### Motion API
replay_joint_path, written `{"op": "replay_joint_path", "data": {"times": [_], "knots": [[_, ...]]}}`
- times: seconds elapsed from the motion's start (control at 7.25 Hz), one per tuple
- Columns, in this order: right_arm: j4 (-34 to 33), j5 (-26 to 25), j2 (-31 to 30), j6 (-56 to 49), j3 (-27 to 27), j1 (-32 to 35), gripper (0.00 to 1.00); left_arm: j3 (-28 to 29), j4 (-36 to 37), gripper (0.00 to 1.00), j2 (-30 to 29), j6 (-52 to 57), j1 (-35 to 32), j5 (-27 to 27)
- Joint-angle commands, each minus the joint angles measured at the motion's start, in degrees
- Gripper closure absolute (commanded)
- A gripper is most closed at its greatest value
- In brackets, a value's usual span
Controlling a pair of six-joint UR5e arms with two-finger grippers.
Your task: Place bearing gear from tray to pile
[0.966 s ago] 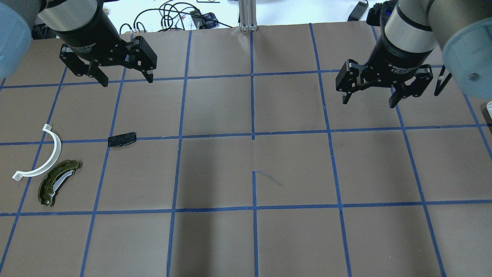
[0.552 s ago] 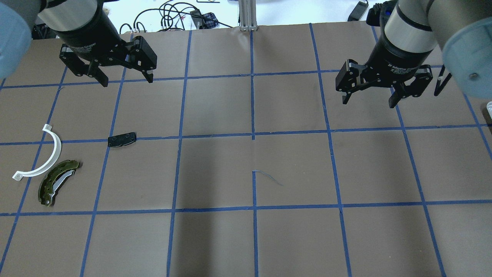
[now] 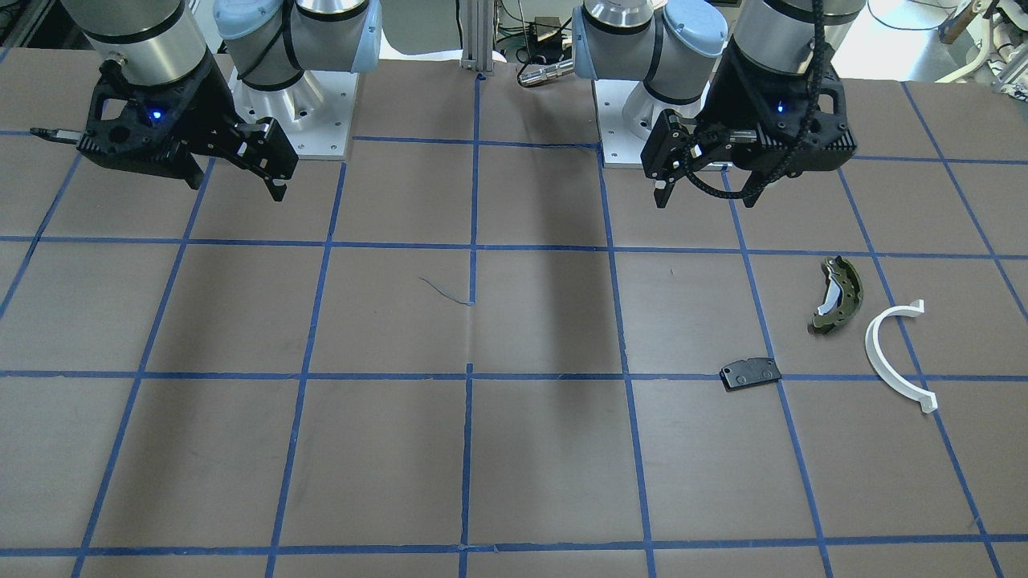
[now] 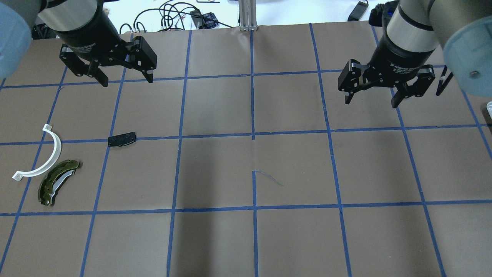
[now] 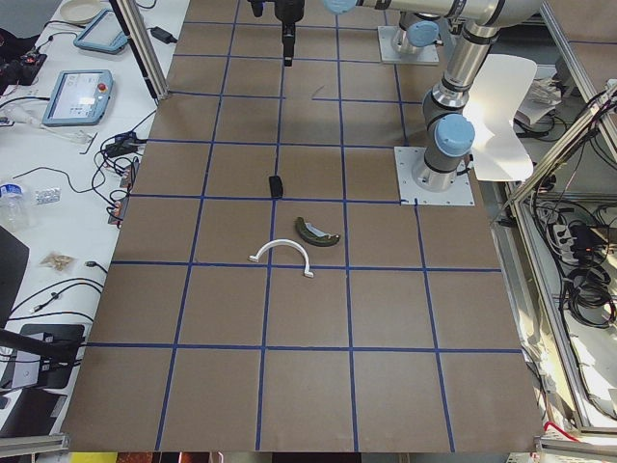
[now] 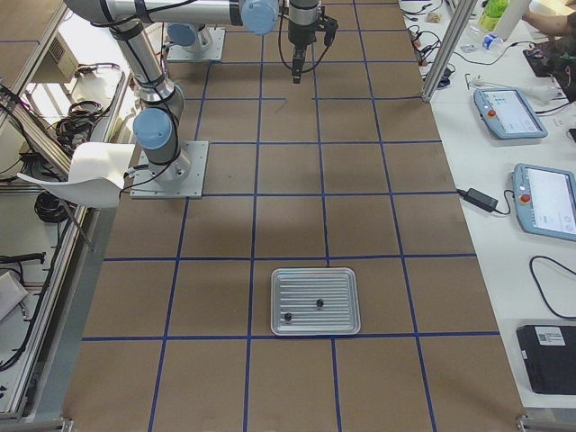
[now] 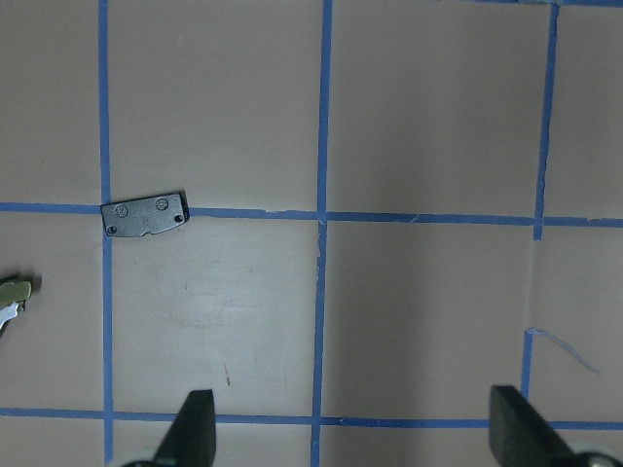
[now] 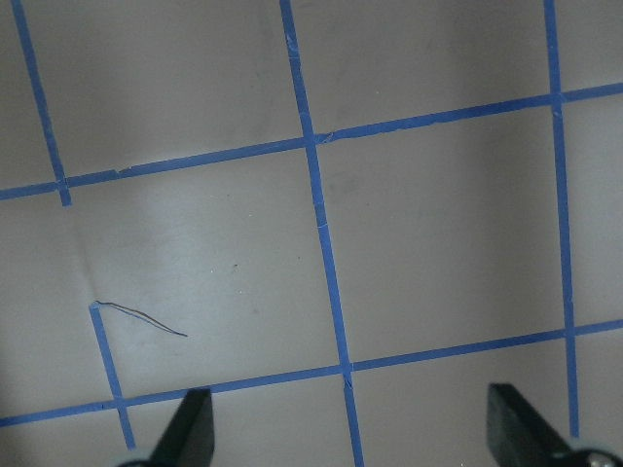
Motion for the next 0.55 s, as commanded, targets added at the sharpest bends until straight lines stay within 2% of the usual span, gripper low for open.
{"op": "replay_joint_path", "data": {"times": [0.0,0.41], "knots": [[-0.1,-0.03,0.05,-0.28,0.0,-1.43,0.0,0.0,0.02,0.0,0.0,-0.06,0.0,0.0],[0.25,-0.03,0.05,-3.68,0.0,-10.81,0.0,0.0,0.03,0.0,0.0,0.03,0.0,0.0]]}}
